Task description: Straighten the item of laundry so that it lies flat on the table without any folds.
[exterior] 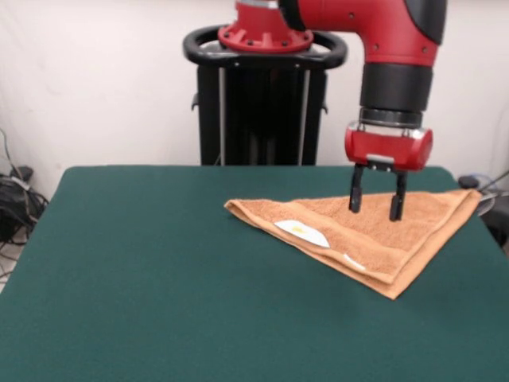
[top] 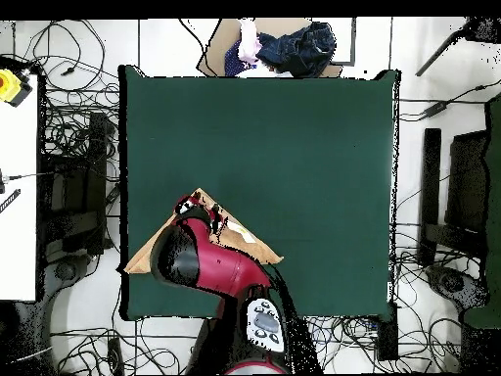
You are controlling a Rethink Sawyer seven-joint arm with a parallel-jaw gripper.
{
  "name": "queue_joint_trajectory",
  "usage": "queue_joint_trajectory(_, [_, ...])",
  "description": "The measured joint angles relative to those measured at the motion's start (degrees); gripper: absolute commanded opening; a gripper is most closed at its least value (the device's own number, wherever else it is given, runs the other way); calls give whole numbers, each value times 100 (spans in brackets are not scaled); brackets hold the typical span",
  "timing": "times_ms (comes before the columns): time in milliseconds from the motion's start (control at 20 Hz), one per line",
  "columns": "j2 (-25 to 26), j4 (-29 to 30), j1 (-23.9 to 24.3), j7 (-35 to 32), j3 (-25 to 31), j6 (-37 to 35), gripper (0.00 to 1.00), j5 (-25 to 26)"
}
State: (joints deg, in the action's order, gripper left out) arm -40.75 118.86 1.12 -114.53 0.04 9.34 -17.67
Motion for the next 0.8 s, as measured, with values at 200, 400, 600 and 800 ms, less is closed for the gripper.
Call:
queue_joint_trajectory(200, [75, -109, -1, 0, -1, 0, 100, 0])
queue_joint_trajectory(400, [152, -266, -19, 0, 0, 0, 100, 1])
queue_joint_trajectory(600, [234, -418, 4, 0, 15, 0, 100, 1])
queue_joint_trajectory(800, [308, -494, 60, 0, 62, 0, 100, 0])
